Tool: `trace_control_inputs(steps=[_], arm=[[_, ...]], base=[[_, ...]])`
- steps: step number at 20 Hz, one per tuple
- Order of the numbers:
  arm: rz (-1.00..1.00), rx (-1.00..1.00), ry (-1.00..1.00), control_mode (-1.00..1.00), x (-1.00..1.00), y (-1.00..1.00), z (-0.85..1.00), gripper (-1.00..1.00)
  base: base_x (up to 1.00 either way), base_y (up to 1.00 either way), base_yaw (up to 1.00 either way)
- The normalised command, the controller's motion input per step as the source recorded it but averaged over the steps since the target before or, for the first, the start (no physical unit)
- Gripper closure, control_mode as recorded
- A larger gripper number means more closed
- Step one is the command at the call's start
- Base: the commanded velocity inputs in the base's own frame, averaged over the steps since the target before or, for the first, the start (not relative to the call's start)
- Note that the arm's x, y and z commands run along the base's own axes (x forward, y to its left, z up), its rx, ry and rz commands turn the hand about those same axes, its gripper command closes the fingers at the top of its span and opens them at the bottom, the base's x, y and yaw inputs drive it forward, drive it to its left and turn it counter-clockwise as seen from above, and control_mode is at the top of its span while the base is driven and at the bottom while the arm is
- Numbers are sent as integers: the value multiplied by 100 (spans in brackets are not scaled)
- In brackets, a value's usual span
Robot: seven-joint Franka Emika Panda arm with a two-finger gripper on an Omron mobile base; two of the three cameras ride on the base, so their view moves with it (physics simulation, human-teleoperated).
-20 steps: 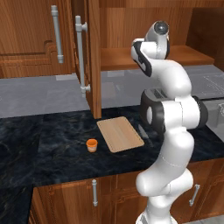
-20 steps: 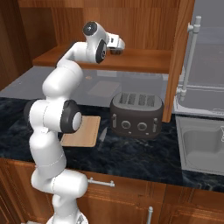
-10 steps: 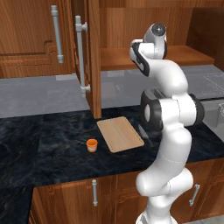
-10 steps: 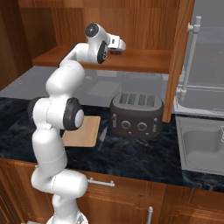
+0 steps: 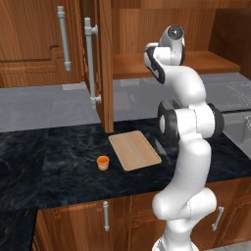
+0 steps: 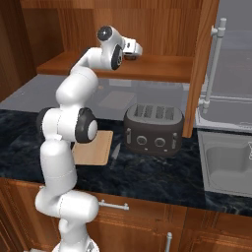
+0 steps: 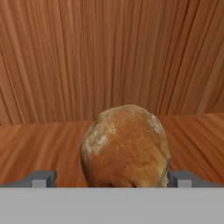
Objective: Pick the bread, place it on the cutting board, pick the jam, place it on the counter, and close the cabinet.
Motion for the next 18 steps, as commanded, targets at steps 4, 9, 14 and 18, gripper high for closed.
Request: trace_control_inputs(steps=[4,9,14,18], arm=[[-2,0,0,-100,19,0,0,-100],[-2,0,0,-100,13,0,0,-100],[-5,0,0,-100,10,-3,-1,-100],[-6,0,0,-100,10,-5,-1,-100]], base=[[0,0,0],[0,0,0],[0,0,0],[0,0,0]])
